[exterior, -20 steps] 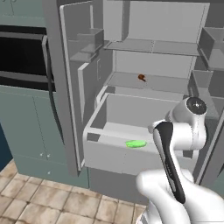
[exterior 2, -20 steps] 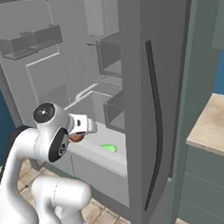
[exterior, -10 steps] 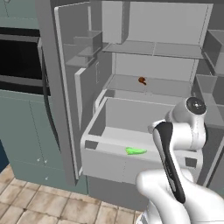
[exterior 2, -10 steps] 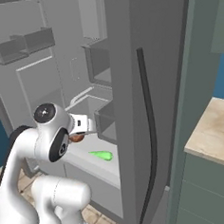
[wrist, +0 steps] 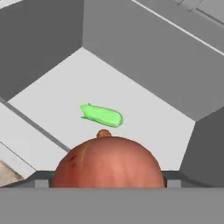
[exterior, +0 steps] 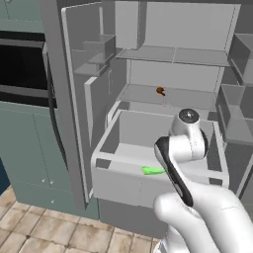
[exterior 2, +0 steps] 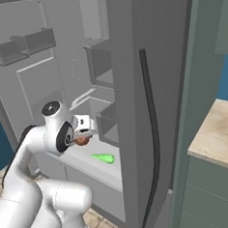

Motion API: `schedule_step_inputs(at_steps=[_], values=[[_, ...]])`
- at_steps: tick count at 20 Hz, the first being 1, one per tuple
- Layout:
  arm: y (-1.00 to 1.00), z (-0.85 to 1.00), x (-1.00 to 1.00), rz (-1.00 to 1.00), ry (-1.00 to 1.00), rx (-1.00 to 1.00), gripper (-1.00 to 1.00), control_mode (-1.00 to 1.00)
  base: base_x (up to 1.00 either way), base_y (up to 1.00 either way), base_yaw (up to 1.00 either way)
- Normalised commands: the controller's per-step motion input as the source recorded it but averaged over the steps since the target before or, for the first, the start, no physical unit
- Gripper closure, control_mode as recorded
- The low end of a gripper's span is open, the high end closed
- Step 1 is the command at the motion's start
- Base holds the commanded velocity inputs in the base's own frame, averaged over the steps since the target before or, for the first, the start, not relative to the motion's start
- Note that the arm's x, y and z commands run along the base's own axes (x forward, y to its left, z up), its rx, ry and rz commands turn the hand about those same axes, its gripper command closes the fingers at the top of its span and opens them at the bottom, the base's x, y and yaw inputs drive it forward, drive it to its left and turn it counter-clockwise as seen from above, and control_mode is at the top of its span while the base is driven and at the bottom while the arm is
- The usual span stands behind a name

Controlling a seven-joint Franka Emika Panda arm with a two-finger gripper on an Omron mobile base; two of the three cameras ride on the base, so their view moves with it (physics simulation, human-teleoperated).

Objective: Place the corn and onion inside the fridge drawer. Close the drawer after placing the vegetables.

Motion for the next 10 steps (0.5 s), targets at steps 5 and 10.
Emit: schedule_step_inputs(at_steps=[5, 10], values=[[0.05, -0.62, 0.65, 0.0, 0.36, -0.08, 1.0, -1.0, 0.0, 0.0, 0.0], [0.0, -0.46, 0.62, 0.0, 0.2, 0.0, 1.0, -1.0, 0.0, 0.0, 0.0]])
